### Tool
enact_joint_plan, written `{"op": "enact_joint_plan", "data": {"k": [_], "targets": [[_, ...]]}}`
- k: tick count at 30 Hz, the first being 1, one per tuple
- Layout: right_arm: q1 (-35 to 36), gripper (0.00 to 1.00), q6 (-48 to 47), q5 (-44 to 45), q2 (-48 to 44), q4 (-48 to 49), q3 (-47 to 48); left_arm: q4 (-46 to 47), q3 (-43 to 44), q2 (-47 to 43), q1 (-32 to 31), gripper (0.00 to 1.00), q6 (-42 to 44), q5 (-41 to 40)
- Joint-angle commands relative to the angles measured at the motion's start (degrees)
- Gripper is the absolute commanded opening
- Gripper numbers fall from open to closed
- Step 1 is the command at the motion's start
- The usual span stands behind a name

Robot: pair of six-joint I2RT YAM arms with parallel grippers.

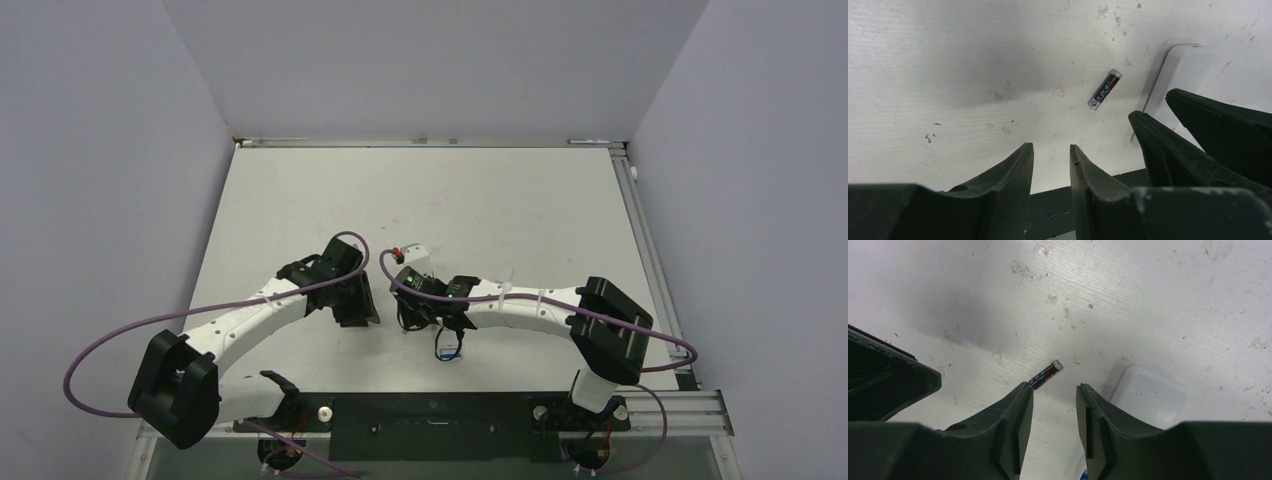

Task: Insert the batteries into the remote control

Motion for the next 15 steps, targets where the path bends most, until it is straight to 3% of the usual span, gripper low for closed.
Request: {"op": "enact_joint_plan", "data": {"k": [1, 15], "targets": [[0.2, 0.39, 0.8, -1.0, 0.7, -0.6, 2.2, 1.6, -1.0, -2.9, 0.3, 0.32, -1.2, 0.6], [2.6, 0.43, 10.2, 3.4, 7.1, -2.3, 5.0, 2.9, -5.3, -6.9, 0.3, 0.43, -2.6, 1.6]]}}
